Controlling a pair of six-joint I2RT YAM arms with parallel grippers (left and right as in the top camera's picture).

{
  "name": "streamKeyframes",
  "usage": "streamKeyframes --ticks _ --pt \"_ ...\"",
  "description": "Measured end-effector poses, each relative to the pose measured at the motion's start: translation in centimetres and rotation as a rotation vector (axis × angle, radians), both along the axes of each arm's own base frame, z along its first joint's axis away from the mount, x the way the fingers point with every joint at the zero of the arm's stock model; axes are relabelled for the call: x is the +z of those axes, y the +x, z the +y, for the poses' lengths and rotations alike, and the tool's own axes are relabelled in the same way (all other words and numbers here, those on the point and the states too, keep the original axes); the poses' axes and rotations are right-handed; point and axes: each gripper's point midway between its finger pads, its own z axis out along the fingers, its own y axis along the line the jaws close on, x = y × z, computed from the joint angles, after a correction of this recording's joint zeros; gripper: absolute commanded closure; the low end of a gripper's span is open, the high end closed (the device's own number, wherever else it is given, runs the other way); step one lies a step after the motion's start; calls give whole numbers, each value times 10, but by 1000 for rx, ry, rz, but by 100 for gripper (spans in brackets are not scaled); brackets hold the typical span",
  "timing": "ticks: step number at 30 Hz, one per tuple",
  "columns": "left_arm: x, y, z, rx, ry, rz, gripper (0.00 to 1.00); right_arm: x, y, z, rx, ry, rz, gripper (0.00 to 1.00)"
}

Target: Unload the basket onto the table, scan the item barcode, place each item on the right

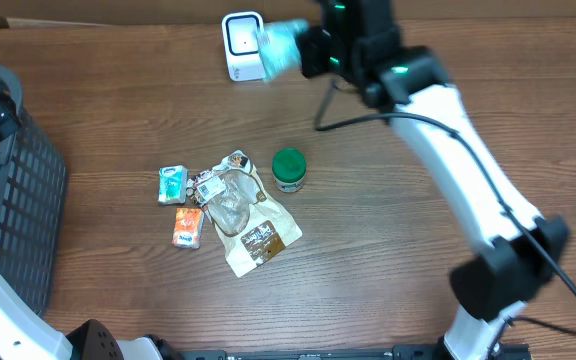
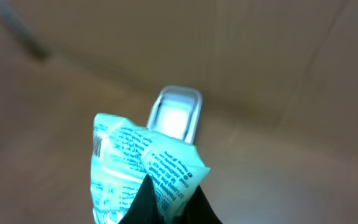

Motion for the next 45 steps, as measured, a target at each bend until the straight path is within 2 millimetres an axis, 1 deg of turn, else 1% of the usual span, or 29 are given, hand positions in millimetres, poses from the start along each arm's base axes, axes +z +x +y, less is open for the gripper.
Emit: streamKeyframes --ticks 1,3,6,8,10,12,14,16,17,18,23,39,43,45 --pt "0 0 0 0 0 0 0 1 15 8 -13 -49 -90 96" --pt "0 0 0 0 1 0 0 -7 35 24 -26 -165 -225 96" --pt "0 0 0 0 0 0 1 -21 54 42 -26 -323 -366 96" --pt "0 0 0 0 0 0 1 -33 65 55 -10 -468 -475 96" --pt "0 0 0 0 0 0 1 -41 74 60 4 -599 -565 96" --pt "0 0 0 0 0 0 0 -54 82 62 29 -728 -620 96" --pt "0 0 0 0 0 0 0 -61 87 65 49 -806 -666 96" --pt "0 0 0 0 0 0 0 -74 92 66 88 -894 -697 96" --pt "0 0 0 0 0 0 0 -84 95 69 117 -958 -723 96" --pt "0 0 0 0 0 0 1 -88 98 69 123 -1001 -756 96" --pt "0 0 0 0 0 0 0 -110 104 69 156 -1106 -778 96" --pt "0 0 0 0 0 0 0 -109 106 68 181 -1140 -805 96" --pt "0 0 0 0 0 0 0 -109 105 70 185 -1139 -806 96" --pt "0 0 0 0 0 0 0 -109 102 75 191 -1136 -811 96"
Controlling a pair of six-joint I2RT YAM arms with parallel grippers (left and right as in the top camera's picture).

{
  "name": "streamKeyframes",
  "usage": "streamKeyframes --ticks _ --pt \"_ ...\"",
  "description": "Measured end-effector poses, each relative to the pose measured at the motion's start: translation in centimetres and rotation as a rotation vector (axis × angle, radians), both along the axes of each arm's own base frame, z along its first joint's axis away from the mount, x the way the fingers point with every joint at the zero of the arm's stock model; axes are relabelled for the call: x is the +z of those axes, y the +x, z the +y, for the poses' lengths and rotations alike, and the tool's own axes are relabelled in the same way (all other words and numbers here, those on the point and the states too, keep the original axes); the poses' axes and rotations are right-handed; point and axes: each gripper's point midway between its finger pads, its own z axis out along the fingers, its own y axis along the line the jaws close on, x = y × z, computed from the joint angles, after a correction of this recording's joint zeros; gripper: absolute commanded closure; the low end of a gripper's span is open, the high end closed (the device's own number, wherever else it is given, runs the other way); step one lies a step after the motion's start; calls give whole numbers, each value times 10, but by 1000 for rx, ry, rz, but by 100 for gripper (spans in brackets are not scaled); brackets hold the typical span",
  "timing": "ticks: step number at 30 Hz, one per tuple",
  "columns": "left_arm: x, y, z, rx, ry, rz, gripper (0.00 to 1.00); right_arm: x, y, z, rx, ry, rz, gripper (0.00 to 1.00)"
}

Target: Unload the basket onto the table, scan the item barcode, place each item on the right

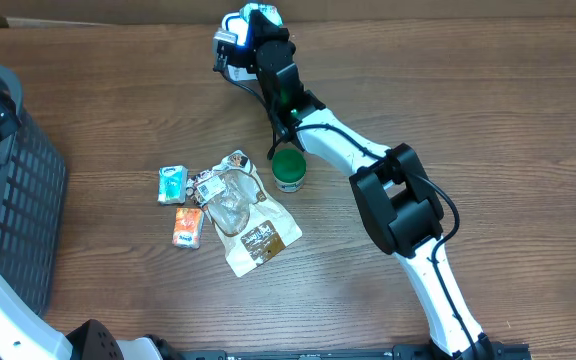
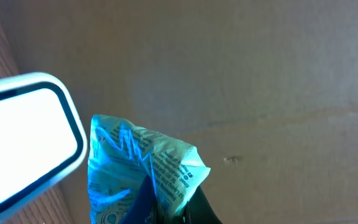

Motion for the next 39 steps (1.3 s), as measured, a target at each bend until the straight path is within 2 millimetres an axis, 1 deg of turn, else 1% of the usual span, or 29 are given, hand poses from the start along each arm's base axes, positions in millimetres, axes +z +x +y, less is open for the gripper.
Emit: streamKeyframes --ticks 3,5,6,8,10,11,12,13,14,15,16,17,19,20,21,22,24,25,26,27,28,29,30,31,32,34,35,38,39 --pt "0 0 0 0 0 0 0 0 -5 9 14 7 2 96" --pt "0 0 0 0 0 0 1 1 -10 16 25 45 15 96" --pt "0 0 0 0 0 0 0 5 -11 17 21 77 23 96" --pt "0 0 0 0 0 0 0 18 -15 15 0 146 46 96" --pt "0 0 0 0 0 0 0 56 -25 0 -47 222 88 96" --pt "0 0 0 0 0 1 0 69 -31 -6 -61 238 119 96" --pt "0 0 0 0 1 0 0 86 -40 -15 -81 267 152 96" --pt "0 0 0 0 0 1 0 98 -49 -23 -97 289 189 96" --pt "0 0 0 0 0 1 1 115 -62 -36 -119 344 243 96" --pt "0 0 0 0 1 0 0 139 -79 -48 -127 424 282 96" --pt "0 0 0 0 0 1 0 148 -85 -53 -130 449 296 96" --pt "0 0 0 1 1 0 1 161 -98 -64 -136 511 342 96" --pt "0 0 0 0 0 0 0 186 -127 -99 -166 681 453 96" --pt "0 0 0 0 0 0 0 191 -131 -106 -173 718 472 96" --pt "0 0 0 0 0 0 0 194 -139 -122 -198 780 517 96" --pt "0 0 0 0 0 0 0 191 -148 -144 -247 850 581 96" --pt "0 0 0 0 0 0 0 184 -157 -177 -327 954 663 96" --pt "0 0 0 0 0 0 0 170 -162 -204 -410 1015 737 96" --pt "0 0 0 0 0 0 1 164 -164 -213 -442 1034 762 96" --pt "0 0 0 0 0 1 0 150 -169 -226 -500 1060 813 96" --pt "0 0 0 0 0 0 0 141 -173 -234 -541 1071 852 96" --pt "0 0 0 0 0 0 0 120 -182 -248 -618 1081 923 95" --pt "0 0 0 0 0 0 1 105 -188 -257 -672 1090 974 95" --pt "0 0 0 0 0 0 0 94 -191 -262 -702 1095 1005 95" --pt "0 0 0 0 0 0 0 76 -195 -268 -745 1106 1052 94" --pt "0 0 0 0 0 0 1 50 -198 -277 -800 1120 1103 93" --pt "0 0 0 0 0 0 0 27 -203 -284 -854 1131 1146 93" --pt "0 0 0 0 0 0 0 -9 -206 -297 -938 1177 1182 93" --pt "0 0 0 0 0 0 1 -24 -206 -306 -980 1206 1186 93"
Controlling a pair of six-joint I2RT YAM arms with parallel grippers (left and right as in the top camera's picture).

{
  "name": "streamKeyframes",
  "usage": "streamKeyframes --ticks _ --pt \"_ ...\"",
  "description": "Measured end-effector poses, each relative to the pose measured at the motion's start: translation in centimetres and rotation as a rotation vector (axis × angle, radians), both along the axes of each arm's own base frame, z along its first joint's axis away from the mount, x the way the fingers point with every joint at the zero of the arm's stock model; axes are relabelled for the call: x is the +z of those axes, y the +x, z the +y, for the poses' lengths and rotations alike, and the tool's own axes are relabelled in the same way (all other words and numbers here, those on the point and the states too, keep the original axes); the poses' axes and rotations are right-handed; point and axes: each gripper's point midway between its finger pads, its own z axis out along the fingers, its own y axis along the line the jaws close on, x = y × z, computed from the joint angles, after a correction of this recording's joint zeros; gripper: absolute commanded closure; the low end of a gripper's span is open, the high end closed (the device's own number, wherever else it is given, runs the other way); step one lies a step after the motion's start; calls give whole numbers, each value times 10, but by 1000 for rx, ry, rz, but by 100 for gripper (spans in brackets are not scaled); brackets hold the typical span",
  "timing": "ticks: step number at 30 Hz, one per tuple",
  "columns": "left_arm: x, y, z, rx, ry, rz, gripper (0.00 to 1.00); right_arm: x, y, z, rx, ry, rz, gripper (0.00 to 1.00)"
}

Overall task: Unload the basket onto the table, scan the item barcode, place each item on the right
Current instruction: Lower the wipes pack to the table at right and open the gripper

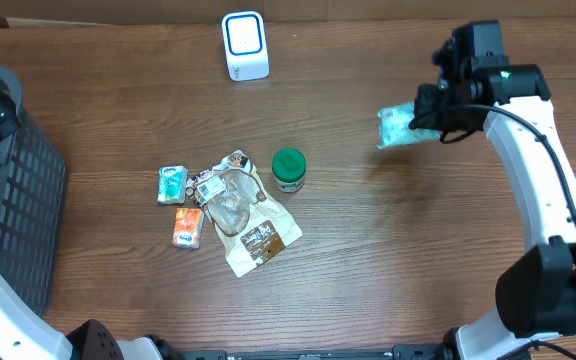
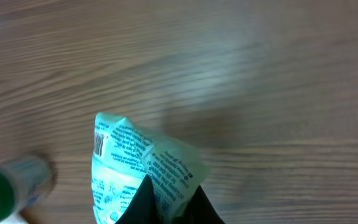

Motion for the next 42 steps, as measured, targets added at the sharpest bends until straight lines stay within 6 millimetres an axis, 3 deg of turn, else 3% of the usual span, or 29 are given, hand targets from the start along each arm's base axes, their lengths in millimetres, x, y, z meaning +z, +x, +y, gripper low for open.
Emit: streamKeyframes --ticks 7,12,16,27,29,30,31,34,42 --pt "0 0 0 1 0 0 0 -64 -10 -42 -179 45 82 93" --pt "0 0 0 0 0 0 1 -91 -22 -65 -308 75 117 93" --pt "0 0 0 0 0 0 0 -100 -30 -78 -367 85 137 93" --pt "0 0 0 0 0 0 0 -102 -38 -93 -430 82 163 90" --pt "0 0 0 0 0 0 0 -103 -41 -95 -434 70 174 76" --pt "0 0 0 0 0 0 0 -104 -44 -97 -440 56 184 62" --pt "0 0 0 0 0 0 1 -104 -46 -98 -439 48 190 56" --pt "0 0 0 1 0 0 0 -106 -55 -101 -453 24 225 0" --pt "0 0 0 0 0 0 0 -100 -82 -97 -454 11 351 0"
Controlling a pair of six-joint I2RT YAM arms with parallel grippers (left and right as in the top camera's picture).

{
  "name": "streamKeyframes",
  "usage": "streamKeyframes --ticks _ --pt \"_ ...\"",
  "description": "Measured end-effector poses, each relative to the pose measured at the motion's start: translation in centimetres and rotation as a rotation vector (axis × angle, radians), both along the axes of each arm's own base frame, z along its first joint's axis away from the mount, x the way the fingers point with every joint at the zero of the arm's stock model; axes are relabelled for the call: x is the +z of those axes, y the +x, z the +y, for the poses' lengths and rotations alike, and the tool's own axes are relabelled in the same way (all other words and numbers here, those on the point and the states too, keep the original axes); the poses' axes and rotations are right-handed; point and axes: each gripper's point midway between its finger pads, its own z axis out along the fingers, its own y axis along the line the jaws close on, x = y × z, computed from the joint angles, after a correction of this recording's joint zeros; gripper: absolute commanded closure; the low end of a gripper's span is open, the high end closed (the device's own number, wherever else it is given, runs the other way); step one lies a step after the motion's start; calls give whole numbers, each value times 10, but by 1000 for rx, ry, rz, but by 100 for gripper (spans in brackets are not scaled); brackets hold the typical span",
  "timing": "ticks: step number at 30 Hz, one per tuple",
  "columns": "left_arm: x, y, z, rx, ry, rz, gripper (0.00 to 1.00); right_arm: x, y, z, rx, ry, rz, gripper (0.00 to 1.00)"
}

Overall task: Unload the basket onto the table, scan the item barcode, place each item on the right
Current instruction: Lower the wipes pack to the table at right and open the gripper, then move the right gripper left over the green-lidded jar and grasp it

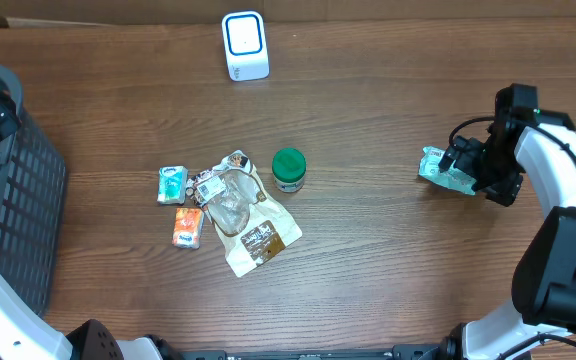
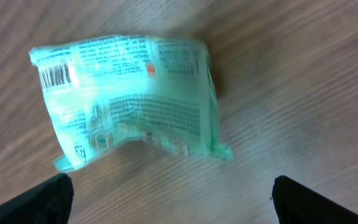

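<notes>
A light green packet (image 1: 442, 169) lies flat on the wooden table at the right, its barcode facing up near one end (image 2: 55, 76). My right gripper (image 1: 473, 170) hovers just right of it, open, its two dark fingertips (image 2: 45, 199) spread wide at the bottom corners of the wrist view with only bare table between them. The white barcode scanner (image 1: 244, 45) stands at the table's far edge, left of centre. My left gripper is out of view.
A green-lidded jar (image 1: 288, 169) stands mid-table beside a pile of packets: a clear and brown bag (image 1: 248, 225), a small teal pack (image 1: 172, 184) and an orange pack (image 1: 186, 228). A dark mesh basket (image 1: 13, 200) fills the left edge.
The right gripper went from shut on the green packet, held in the air at the right, to open. The packet now lies flat on the table just in front of the fingers.
The right gripper held the green packet next to the scanner at the far edge, then right against its white face. Later it held the packet over the right side of the table, and now the packet rests there, released.
</notes>
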Motion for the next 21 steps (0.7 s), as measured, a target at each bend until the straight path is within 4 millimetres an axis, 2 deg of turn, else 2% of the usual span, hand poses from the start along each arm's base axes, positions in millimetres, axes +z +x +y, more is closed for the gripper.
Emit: streamKeyframes --ticks 3,8,10,11,15,18,21 --pt "0 0 0 0 0 0 0 24 7 6 2 41 -9 0" --pt "0 0 0 0 0 0 0 75 49 26 25 168 -182 1" --pt "0 0 0 0 0 0 0 92 72 43 59 270 -298 5" --pt "0 0 0 0 0 0 0 98 80 57 89 325 -338 6" --pt "0 0 0 0 0 0 0 103 86 104 206 363 -361 7" --pt "0 0 0 0 0 0 0 103 83 165 358 356 -366 7" --pt "0 0 0 0 0 0 0 103 76 216 476 331 -379 7"
